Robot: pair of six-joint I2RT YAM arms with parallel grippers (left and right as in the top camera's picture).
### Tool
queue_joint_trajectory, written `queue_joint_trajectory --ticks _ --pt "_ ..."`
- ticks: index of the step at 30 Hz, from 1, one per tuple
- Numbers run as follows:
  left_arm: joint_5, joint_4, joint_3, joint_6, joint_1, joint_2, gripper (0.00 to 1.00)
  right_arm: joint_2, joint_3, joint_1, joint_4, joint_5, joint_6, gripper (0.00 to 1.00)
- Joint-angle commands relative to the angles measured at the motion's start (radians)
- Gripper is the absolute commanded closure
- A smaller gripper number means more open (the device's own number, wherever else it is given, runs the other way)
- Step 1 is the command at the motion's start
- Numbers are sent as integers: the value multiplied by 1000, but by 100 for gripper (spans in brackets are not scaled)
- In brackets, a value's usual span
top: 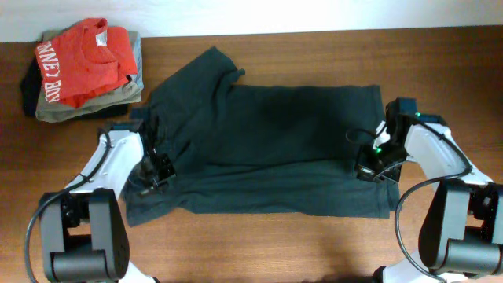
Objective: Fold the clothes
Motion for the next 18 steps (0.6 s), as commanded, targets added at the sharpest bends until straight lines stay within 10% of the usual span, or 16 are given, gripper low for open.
queue_joint_trajectory --ticks 1,10,18 --pt "56 51 -90 14 -2 -10 99 -4 -81 2 47 39 79 96" --pt "52 27 -198 3 97 -19 99 -11 -150 -95 32 106 188 96" --pt "56 -74 -195 -19 105 -389 99 -358 -131 -253 -100 171 186 96"
